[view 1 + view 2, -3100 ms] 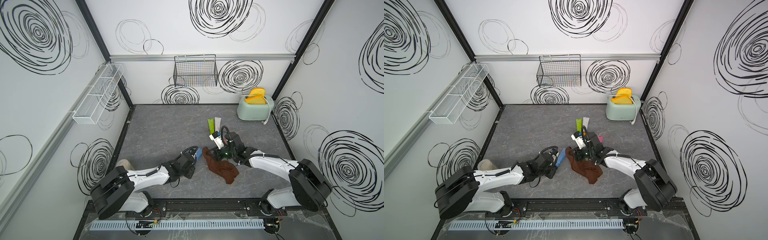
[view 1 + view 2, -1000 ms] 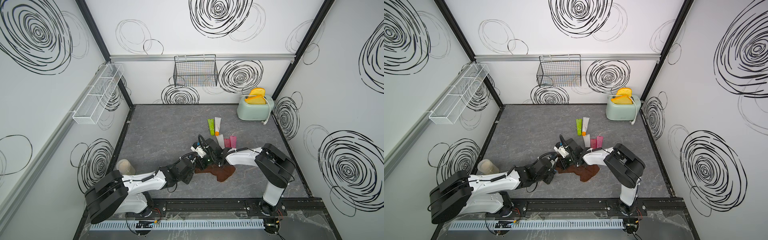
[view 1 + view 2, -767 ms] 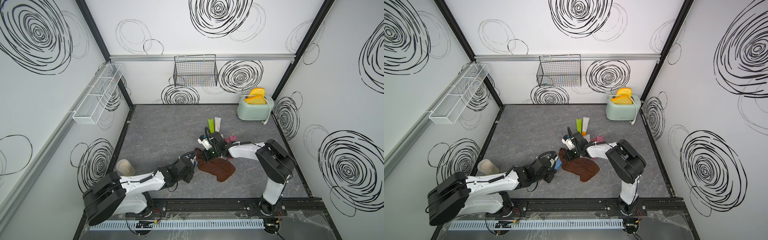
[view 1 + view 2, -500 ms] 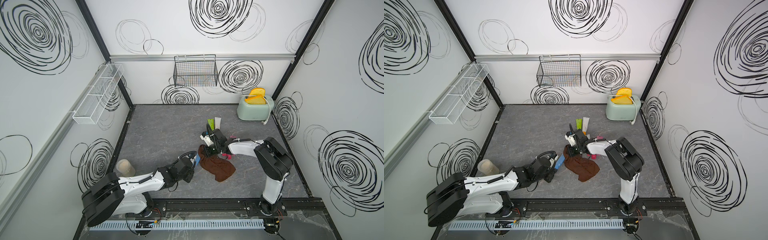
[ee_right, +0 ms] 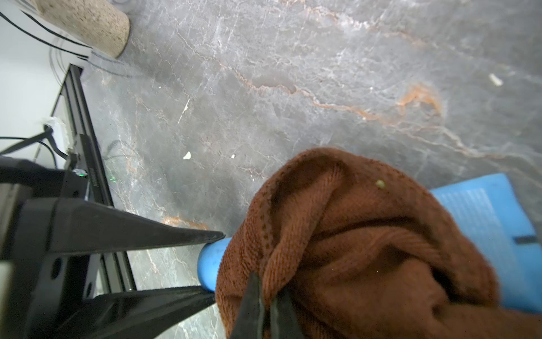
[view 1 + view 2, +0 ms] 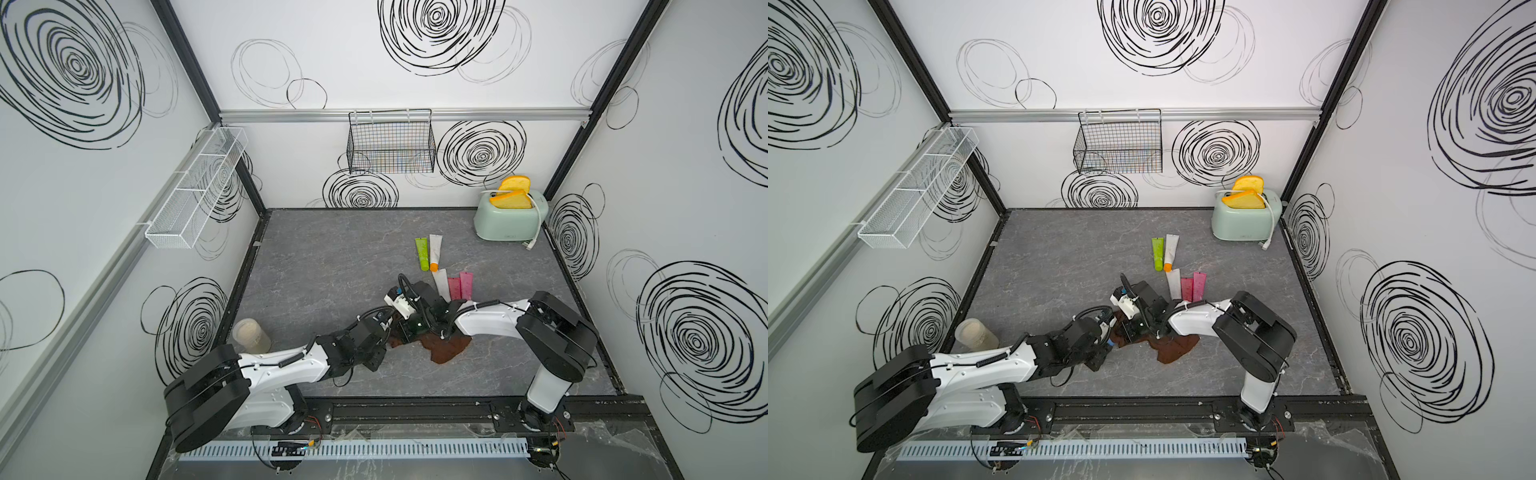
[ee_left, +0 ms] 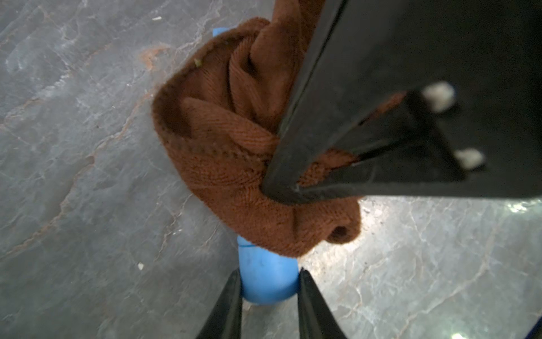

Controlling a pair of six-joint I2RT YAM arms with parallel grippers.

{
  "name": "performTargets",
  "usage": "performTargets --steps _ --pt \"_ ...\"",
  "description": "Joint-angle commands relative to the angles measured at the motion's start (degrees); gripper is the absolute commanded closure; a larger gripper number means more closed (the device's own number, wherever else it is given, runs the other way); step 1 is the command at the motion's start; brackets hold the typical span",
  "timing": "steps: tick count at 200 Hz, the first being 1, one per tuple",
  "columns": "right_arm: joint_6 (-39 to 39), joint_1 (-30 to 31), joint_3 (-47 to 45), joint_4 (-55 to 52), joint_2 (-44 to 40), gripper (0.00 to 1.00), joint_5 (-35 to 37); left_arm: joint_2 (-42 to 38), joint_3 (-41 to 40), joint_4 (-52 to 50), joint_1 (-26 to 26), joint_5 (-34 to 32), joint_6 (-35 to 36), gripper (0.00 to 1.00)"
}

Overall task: Wipe the surface of the toothpaste tube
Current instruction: Wipe the dirt from the toothpaste tube.

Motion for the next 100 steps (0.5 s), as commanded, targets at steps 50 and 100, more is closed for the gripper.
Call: performTargets --steps 50,100 --pt "-5.85 -12.4 4.87 -9.91 5.64 1.0 8.22 -1.58 0.6 7.97 -0.45 0.87 0.94 1.0" --pt "-4.88 -10.17 3.09 -7.8 5.11 1.0 4.29 -1.19 0.73 8.0 -0.46 1.13 1.18 1.0"
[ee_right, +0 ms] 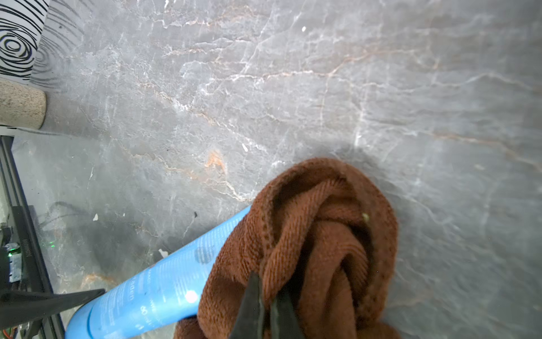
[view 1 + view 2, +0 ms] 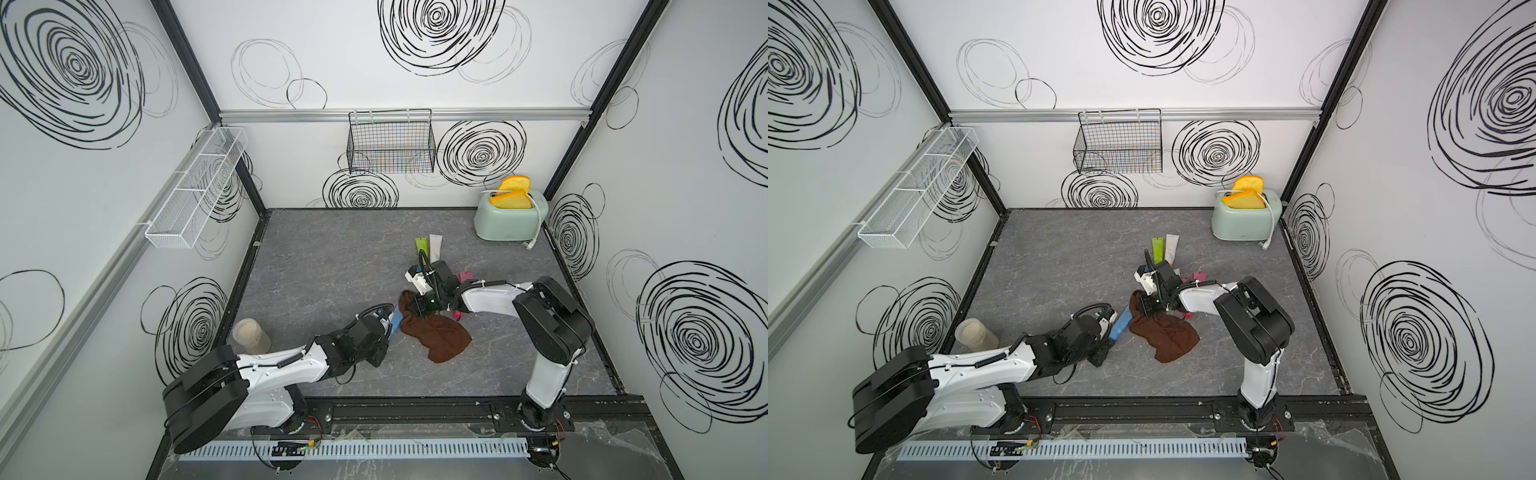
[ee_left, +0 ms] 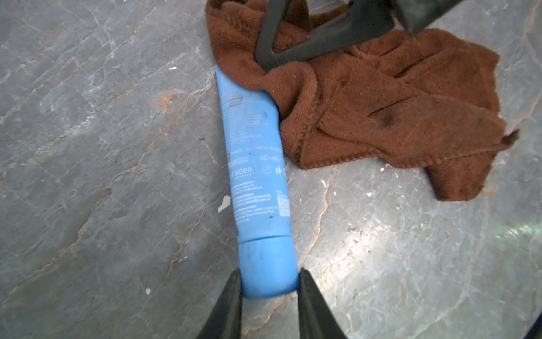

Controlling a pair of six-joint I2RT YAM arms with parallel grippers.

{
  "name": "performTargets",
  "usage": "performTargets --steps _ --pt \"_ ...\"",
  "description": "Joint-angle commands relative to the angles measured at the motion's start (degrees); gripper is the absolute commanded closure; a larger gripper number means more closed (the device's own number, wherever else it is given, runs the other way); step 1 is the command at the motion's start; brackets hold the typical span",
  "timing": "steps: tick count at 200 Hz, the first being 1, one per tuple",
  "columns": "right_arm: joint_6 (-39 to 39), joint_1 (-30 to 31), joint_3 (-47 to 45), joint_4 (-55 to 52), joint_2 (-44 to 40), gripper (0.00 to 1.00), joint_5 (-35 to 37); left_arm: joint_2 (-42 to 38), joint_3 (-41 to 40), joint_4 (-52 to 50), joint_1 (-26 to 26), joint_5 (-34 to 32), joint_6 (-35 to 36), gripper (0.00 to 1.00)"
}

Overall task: Wipe the surface of the toothpaste tube
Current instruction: Wipe the dirt from the toothpaste tube.

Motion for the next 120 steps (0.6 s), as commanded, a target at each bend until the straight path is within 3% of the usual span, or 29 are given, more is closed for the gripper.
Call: performTargets --steps 1,74,98,120 --pt "-0.74 2.29 -2.07 -2.56 0.78 1.0 0.9 -0.7 0.78 4.05 -0.5 1.72 0.84 1.0" --pt "8.57 16.35 -9.16 6.67 -4.16 1.0 -5.33 -0.76 0.73 4.15 -0.47 1.55 0.76 1.0" --pt "7.72 15.91 -8.51 5.91 -2.95 1.0 -4.43 -0.84 0.65 4.06 -0.44 1.54 0.76 1.0" --pt "5.44 11.36 -7.69 4.14 -1.95 1.0 -3.53 -1.04 0.56 4.05 -0.47 1.62 0.67 1.0"
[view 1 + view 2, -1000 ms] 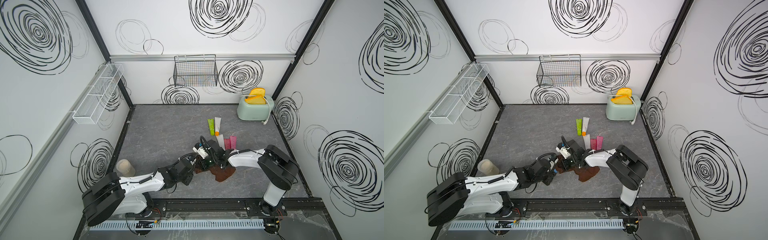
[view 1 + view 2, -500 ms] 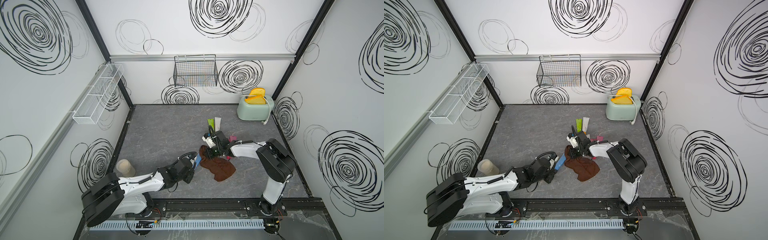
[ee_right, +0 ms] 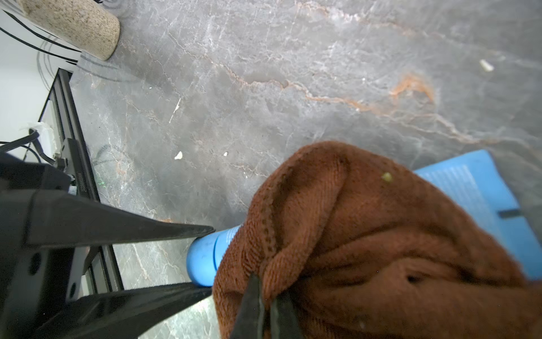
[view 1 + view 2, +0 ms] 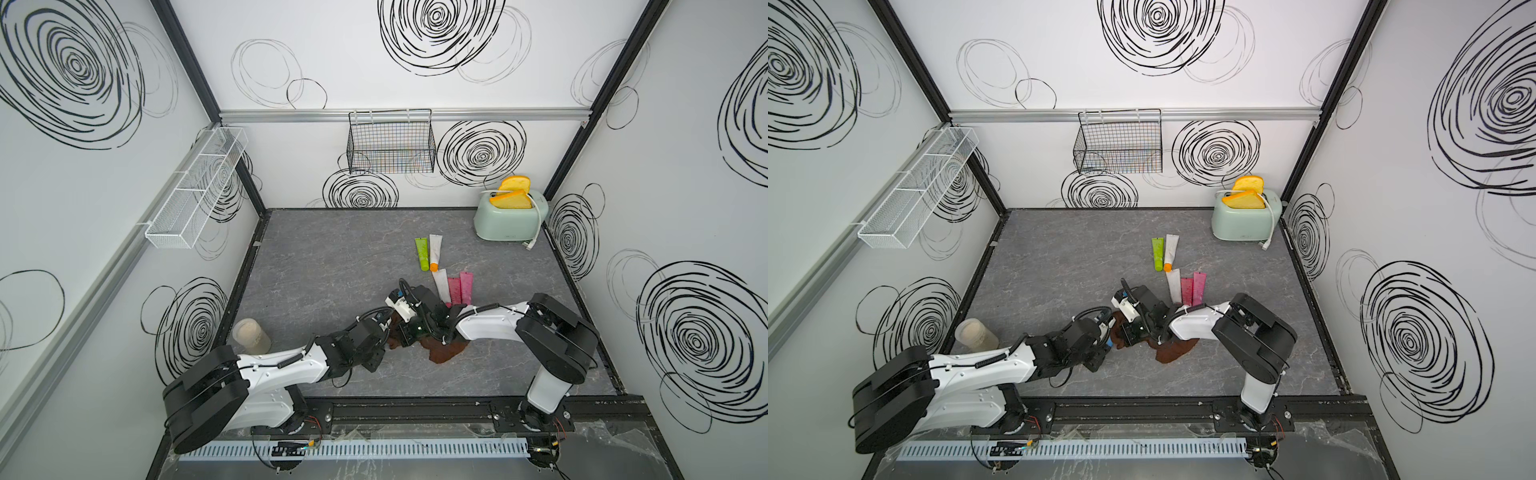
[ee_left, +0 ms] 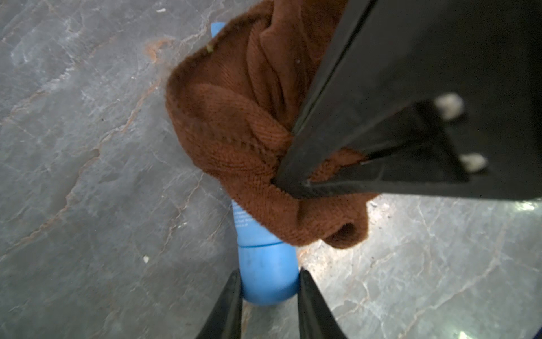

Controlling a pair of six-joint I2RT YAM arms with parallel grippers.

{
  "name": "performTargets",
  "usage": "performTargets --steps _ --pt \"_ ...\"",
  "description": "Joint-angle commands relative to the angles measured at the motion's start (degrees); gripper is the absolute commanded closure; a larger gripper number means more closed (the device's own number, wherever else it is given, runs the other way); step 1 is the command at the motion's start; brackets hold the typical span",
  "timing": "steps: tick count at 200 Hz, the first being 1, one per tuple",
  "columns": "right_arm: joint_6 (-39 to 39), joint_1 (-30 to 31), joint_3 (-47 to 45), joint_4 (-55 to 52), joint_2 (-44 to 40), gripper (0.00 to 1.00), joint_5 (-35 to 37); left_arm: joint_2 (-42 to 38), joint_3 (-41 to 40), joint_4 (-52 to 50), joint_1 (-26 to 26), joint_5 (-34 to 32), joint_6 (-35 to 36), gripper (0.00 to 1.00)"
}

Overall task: Wipe the surface of the toothpaste tube
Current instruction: Wipe the dirt from the toothpaste tube.

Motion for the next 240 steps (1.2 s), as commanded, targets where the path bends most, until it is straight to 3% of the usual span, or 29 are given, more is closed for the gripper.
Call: performTargets --steps 1,35,56,97,119,156,240 --pt "-1.16 -2.86 -0.06 -4.55 2.66 1.0 -2.94 -1.03 1.02 8.52 -0.41 1.03 0.44 1.0" --pt "-5.68 -11.29 4.4 -9.9 5.9 1.0 0.51 -1.03 0.97 8.6 -0.53 1.06 0.47 1.0" --pt "-6.43 -12.61 5.59 -10.29 6.05 1.0 0.16 -1.12 0.95 8.6 -0.57 1.1 0.51 1.0" --pt "-4.5 -8.39 3.33 -7.8 4.28 1.0 -3.91 -1.03 1.0 8.61 -0.55 0.86 0.53 1.0" --pt "-2.06 -4.0 0.75 -3.95 2.37 1.0 -9.65 -1.13 0.94 8.61 -0.48 0.88 0.57 1.0" --pt "-0.59 0.25 -0.92 -2.25 1.27 1.0 -11.06 -0.78 1.13 8.65 -0.4 0.8 0.53 1.0" --pt "-5.8 -14.63 6.54 -9.25 3.69 1.0 -6.32 -1.29 0.84 8.69 -0.45 1.3 0.58 1.0"
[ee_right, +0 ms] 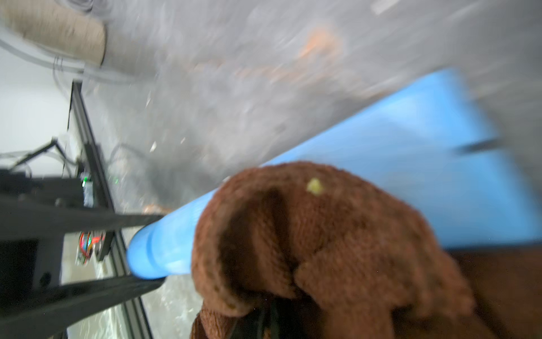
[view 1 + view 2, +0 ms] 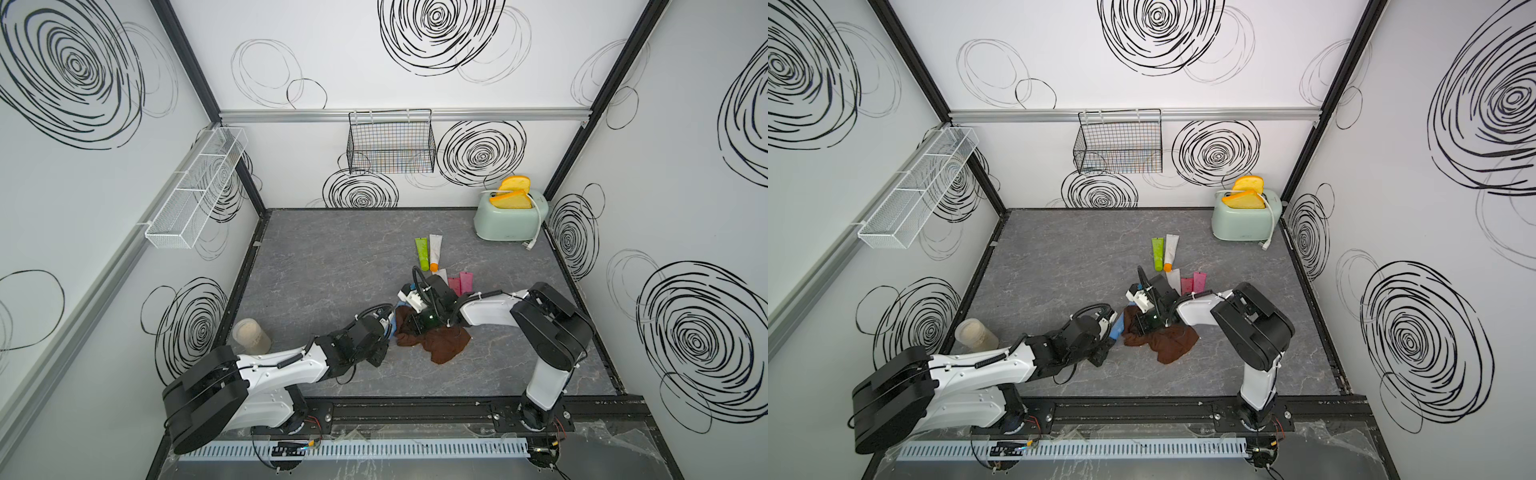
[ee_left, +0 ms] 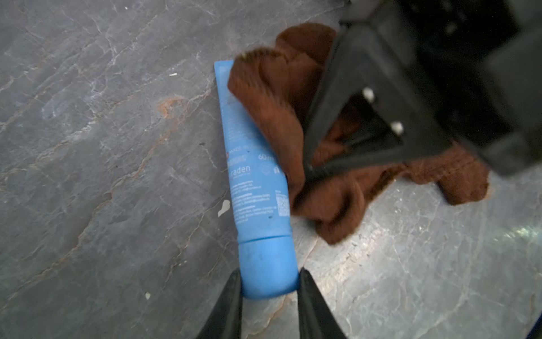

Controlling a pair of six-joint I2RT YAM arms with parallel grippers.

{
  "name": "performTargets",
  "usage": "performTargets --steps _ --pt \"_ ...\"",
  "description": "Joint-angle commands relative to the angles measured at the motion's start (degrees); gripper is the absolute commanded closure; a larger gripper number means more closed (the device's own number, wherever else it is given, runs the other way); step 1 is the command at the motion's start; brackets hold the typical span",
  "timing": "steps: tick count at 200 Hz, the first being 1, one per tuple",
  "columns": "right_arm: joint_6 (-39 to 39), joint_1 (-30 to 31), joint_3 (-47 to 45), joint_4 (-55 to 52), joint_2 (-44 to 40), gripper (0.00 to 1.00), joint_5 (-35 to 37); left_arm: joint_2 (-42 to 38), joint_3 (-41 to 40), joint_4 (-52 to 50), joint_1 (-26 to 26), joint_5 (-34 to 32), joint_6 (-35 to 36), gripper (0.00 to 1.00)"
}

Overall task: Wipe the surface of the toothpaste tube
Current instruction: Wipe the dirt from the toothpaste tube.

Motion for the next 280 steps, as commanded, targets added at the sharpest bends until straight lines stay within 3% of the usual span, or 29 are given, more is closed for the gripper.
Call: performTargets --steps 1,80,105,147,229,280 --pt "-2.42 -2.67 4.14 -2.44 0.27 1.0 2.95 -1.24 0.84 2.88 -0.42 2.11 0.66 1.0" --pt "-0.69 1.84 2.82 -1.19 -6.89 1.0 -0.99 -0.44 1.19 2.91 -0.48 2.26 0.82 1.0" --pt "-0.89 4.21 2.11 -3.39 -11.47 1.0 0.99 -0.4 1.19 2.79 -0.4 1.96 0.78 1.0" --pt "-2.02 2.63 1.33 -6.91 -16.62 1.0 4.59 -0.32 1.28 2.8 -0.4 2.15 0.77 1.0" --pt "-5.64 3.6 4.05 -4.69 -0.98 1.0 2.85 -0.58 1.1 2.88 -0.4 2.38 0.84 1.0" --pt "-5.64 -0.7 1.64 -4.05 1.54 1.0 11.5 -0.14 1.28 2.95 -0.53 2.75 1.05 1.0"
